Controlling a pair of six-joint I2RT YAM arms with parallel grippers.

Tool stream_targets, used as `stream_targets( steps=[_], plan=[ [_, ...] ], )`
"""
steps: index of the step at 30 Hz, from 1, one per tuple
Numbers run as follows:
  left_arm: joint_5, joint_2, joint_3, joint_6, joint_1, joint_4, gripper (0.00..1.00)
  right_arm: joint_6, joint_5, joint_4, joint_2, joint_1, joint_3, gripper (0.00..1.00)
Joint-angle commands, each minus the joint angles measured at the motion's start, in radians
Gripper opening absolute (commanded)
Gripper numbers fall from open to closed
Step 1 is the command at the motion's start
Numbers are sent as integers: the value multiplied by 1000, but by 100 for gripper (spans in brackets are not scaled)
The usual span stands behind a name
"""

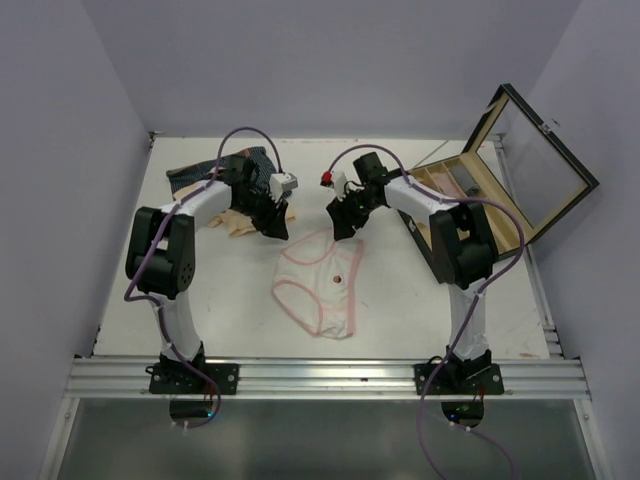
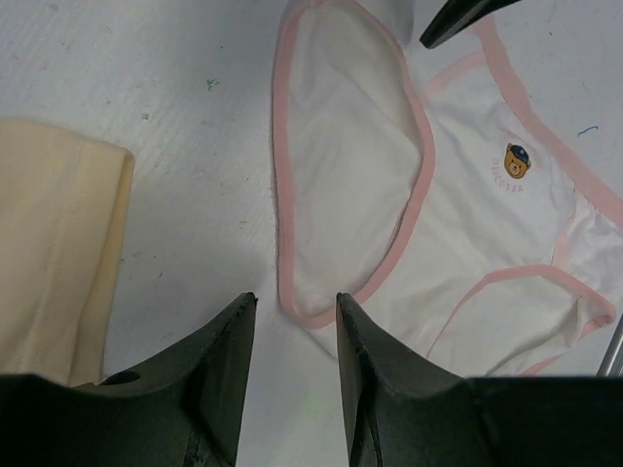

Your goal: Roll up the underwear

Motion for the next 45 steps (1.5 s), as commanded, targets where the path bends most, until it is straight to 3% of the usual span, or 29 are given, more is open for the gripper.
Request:
stream_targets(
  steps=[1, 9, 14, 18, 22, 29, 32, 35, 39, 45],
  plan=[
    [7, -36, -16, -2, -1, 40, 42, -104, -27, -11, 14, -23, 66, 58],
    [39, -88, -119, 18, 2, 40, 42, -186, -97, -97, 61, -40, 123, 56],
    [65, -148, -223, -46, 2, 112, 46, -232, -119, -162, 104, -42, 140, 52],
    [217, -222, -317, -173, 38, 216, 50, -243, -133, -188, 119, -42, 139, 47],
    [395, -180, -335, -233, 44, 218, 49, -243, -136, -223, 152, -45, 172, 46],
    [394, -71, -366, -352, 44, 339, 49, -243, -137, -281, 199, -45, 235, 44],
    [342, -19, -389, -395, 44, 388, 49, -252, -150, -307, 214, -45, 258, 39],
    [263, 33, -395, -398, 50, 382, 49, -260, -172, -323, 215, -45, 272, 25],
    [323, 6, -333, -337, 70, 330, 50, -263, -212, -356, 184, -43, 297, 0],
    [248, -177, -265, -221, 68, 289, 51, -259, -258, -376, 87, -43, 315, 0]
  ],
)
